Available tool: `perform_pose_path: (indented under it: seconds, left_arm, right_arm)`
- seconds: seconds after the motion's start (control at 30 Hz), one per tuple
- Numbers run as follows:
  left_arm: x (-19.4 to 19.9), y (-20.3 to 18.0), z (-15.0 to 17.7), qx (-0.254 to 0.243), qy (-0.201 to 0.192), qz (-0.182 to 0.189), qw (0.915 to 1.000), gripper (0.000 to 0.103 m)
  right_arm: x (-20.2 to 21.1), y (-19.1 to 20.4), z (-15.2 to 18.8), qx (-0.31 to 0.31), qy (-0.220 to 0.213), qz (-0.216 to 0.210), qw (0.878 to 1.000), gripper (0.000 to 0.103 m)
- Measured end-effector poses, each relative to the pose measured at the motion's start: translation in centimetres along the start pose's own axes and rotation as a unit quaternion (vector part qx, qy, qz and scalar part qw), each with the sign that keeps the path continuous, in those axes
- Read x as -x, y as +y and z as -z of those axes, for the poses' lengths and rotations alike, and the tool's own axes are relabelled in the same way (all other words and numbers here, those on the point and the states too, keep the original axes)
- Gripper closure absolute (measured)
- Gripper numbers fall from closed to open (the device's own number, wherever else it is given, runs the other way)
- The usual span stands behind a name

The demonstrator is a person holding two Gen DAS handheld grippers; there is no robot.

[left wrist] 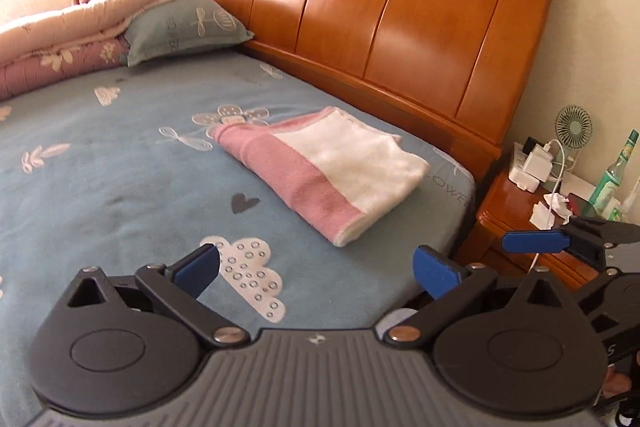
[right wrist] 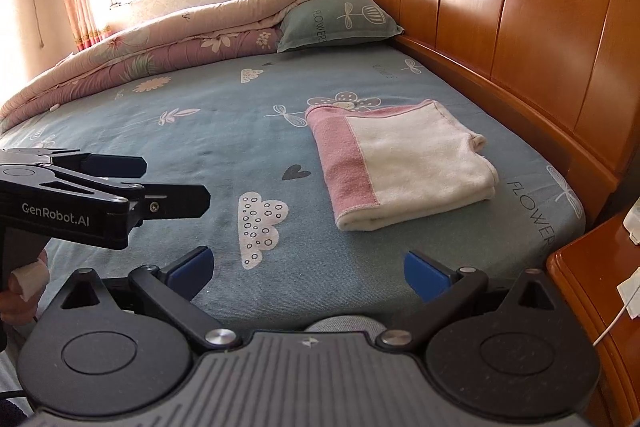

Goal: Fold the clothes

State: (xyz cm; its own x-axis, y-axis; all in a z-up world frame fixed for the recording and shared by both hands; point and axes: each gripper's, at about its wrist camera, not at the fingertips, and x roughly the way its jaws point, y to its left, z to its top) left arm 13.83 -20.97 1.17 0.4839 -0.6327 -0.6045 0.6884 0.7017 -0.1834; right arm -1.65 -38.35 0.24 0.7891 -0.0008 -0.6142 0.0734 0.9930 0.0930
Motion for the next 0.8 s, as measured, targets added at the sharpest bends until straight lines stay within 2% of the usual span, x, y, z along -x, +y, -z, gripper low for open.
perform_pose_path:
  seconds: [0.17,0.43,0.8]
  left_arm:
    - [-0.7,-0.6,0.9,0.019,0.048,-0.021,0.9985,0.001]
    - [-0.2,-1.7,1.7,-0.002,0.058,-0.075,0.9955,0.001]
    - [0.9,-3.1,3.6,0.002,0.059,-0.092,0.994,0.001]
  right_arm:
    - [1.6,0.3,0.7,-0.003,-0.011,0.01,1.0,0.0]
    - [2.1,1.2,1.6,0.001,-0.003,0.054,0.999,0.0]
    - [2.5,1.2,2.6,-0.003,0.001,0.085,0.996,0.0]
